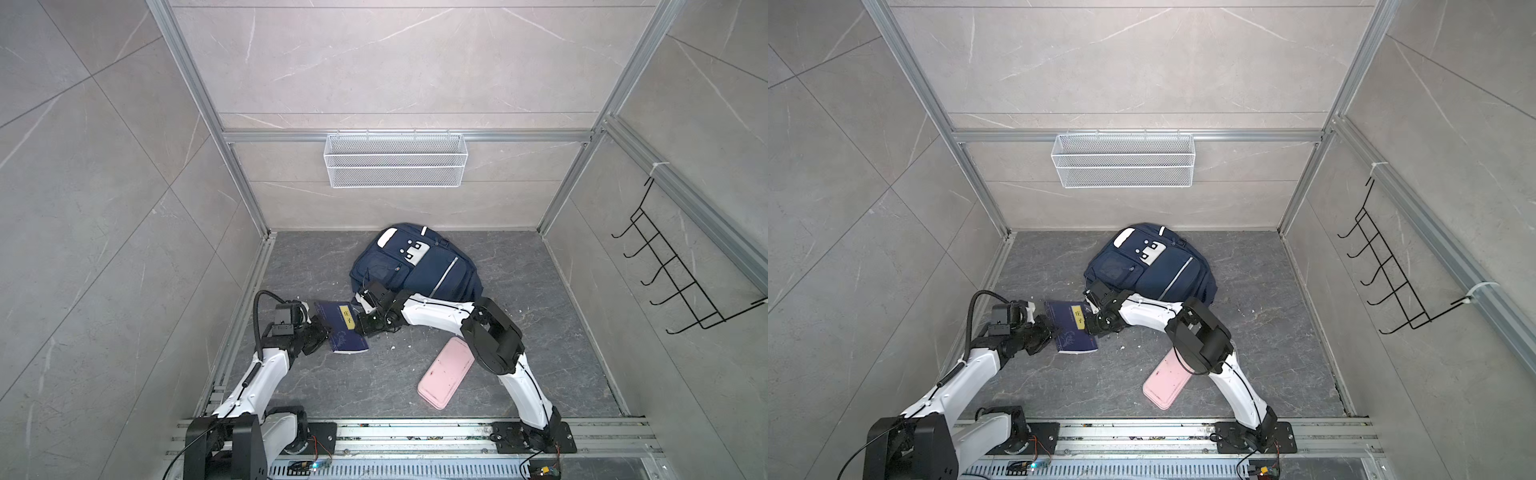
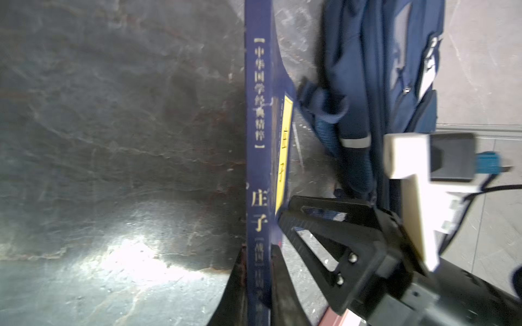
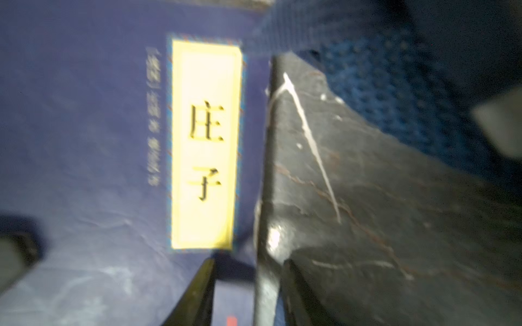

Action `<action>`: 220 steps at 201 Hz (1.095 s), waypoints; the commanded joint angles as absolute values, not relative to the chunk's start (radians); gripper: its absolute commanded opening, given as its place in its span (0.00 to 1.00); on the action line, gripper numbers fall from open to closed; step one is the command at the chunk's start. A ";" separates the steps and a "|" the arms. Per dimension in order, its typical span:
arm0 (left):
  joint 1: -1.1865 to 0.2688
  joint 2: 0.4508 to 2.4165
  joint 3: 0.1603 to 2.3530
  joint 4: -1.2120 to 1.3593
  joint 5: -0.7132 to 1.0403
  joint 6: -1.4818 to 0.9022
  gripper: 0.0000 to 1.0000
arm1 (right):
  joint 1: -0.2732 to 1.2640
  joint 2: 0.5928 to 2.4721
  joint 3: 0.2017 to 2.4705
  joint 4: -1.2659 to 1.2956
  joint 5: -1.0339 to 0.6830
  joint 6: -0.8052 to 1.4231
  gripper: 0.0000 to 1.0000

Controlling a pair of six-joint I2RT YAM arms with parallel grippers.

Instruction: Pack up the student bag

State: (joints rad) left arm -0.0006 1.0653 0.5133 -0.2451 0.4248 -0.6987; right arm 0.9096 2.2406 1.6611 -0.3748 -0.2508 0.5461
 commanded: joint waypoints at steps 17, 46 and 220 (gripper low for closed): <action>-0.003 0.999 0.642 -0.306 0.472 -0.667 0.00 | 0.887 2.069 1.608 -0.412 -0.269 0.553 0.54; -0.004 0.972 0.711 -0.344 0.495 -0.660 0.00 | 0.857 1.930 1.548 -0.397 -0.270 0.555 0.62; -0.215 1.068 0.784 0.107 0.915 -0.781 0.00 | 0.628 1.513 1.022 0.143 -0.654 0.731 0.82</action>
